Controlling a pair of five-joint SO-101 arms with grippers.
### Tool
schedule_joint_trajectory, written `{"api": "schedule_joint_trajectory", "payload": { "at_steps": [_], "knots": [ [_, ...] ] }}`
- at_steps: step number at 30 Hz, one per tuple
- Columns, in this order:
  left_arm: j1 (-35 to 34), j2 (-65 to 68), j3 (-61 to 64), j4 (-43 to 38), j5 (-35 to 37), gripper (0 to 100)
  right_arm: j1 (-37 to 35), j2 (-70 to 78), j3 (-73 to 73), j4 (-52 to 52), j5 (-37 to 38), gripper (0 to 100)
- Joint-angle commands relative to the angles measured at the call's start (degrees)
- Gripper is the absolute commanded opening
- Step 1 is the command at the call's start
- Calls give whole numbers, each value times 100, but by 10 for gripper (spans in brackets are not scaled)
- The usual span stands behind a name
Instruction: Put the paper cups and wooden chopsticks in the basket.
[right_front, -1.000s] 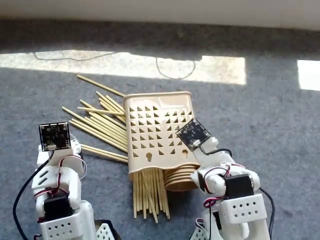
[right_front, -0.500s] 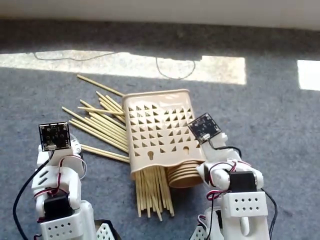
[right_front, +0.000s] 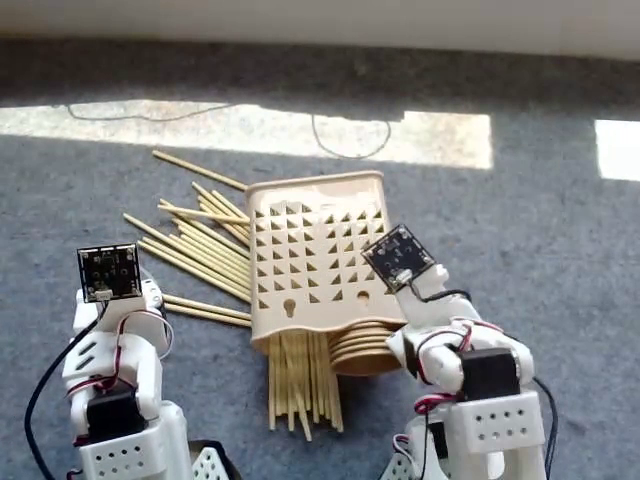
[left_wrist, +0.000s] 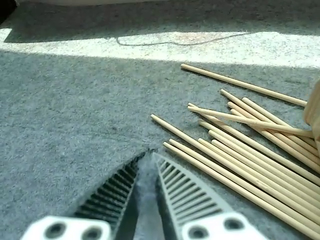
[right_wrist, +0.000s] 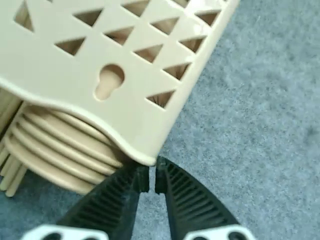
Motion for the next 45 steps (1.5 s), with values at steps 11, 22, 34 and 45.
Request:
{"api": "schedule_joint_trajectory", "payload": {
  "at_steps": [11, 22, 34, 45],
  "knots": [
    [-40, -66, -22, 26, -44, 8, -75, -1429, -295, 1077, 105, 317],
    [-40, -66, -13, 26, -44, 8, -971, -1288, 207, 1147, 325, 316],
    [-40, -66, -13, 26, -88, 8, -989, 1226, -1569, 1367, 176, 317],
    [-40, -66, 48, 18, -237, 8, -998, 1226, -127, 444, 229, 317]
  ]
}}
